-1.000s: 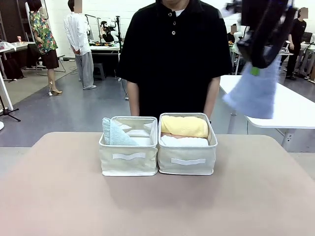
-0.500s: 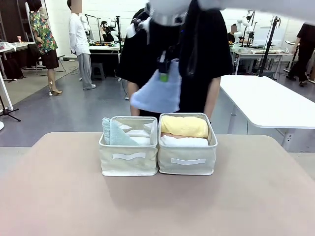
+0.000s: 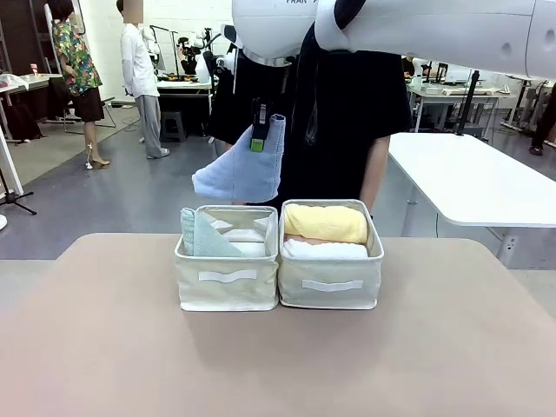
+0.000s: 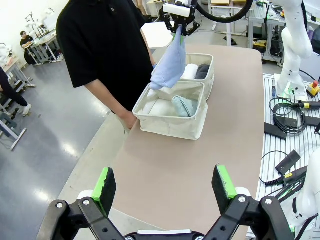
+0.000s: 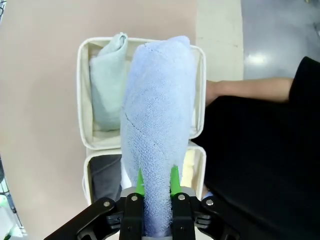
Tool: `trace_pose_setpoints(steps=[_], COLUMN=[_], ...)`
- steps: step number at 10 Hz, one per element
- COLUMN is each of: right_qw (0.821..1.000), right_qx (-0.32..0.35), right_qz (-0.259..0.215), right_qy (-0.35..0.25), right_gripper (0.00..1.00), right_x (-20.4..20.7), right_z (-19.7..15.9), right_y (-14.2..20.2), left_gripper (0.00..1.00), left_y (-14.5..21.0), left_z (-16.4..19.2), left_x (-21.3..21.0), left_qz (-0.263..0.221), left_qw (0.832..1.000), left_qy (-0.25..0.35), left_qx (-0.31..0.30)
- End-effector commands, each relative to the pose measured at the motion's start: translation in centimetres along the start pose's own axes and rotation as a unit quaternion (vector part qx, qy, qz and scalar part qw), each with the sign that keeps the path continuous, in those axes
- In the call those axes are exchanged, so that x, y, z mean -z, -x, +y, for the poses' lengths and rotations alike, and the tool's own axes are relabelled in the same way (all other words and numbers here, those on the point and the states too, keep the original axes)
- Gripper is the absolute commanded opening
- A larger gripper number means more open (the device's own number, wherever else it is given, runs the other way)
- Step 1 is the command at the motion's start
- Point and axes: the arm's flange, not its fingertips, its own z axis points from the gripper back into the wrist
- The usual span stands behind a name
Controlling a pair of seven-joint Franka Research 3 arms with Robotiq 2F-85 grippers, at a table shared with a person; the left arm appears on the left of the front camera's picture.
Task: Sort the towels based on their folding style.
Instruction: Pick up another triangle-folded towel from the table and place it in the left Fabric basket.
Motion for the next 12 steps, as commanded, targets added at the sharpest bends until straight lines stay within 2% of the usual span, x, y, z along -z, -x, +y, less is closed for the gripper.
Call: trace_pose_setpoints(steps=[1,3,4,5,7,12], right_qw=[1.000,1.000,0.999,0.998,0.997,0.994], right_qx=[0.003,0.000,-0.020,-0.036,-0.038,-0.038], right_qz=[0.005,0.001,0.022,0.011,0.004,-0.018], right_qy=[0.002,0.000,-0.019,-0.047,-0.062,-0.101], right_gripper=[0.20,0.20,0.20,0.20,0.20,0.20], right_x=[-0.3,0.0,1.0,2.3,4.4,10.0], right_z=[0.3,0.0,-0.6,-1.9,-4.6,-7.1], right_y=[0.2,0.0,-0.9,-1.4,-1.9,-1.8], left_gripper=[1.00,1.00,1.00,1.00,1.00,1.00], left_y=[-0.2,-0.2,-0.2,-0.2,-0.2,-0.2], left_z=[-0.1,-0.1,-0.1,-0.1,-0.1,-0.1], left_x=[-0.2,-0.2,-0.2,-0.2,-0.2,-0.2], left_qz=[-0.008,-0.008,-0.008,-0.008,-0.008,-0.008], left_qw=[1.000,1.000,1.000,1.000,1.000,1.000], left_qy=[0.000,0.000,0.000,0.000,0.000,0.000], left_qx=[0.002,0.002,0.002,0.002,0.002,0.002])
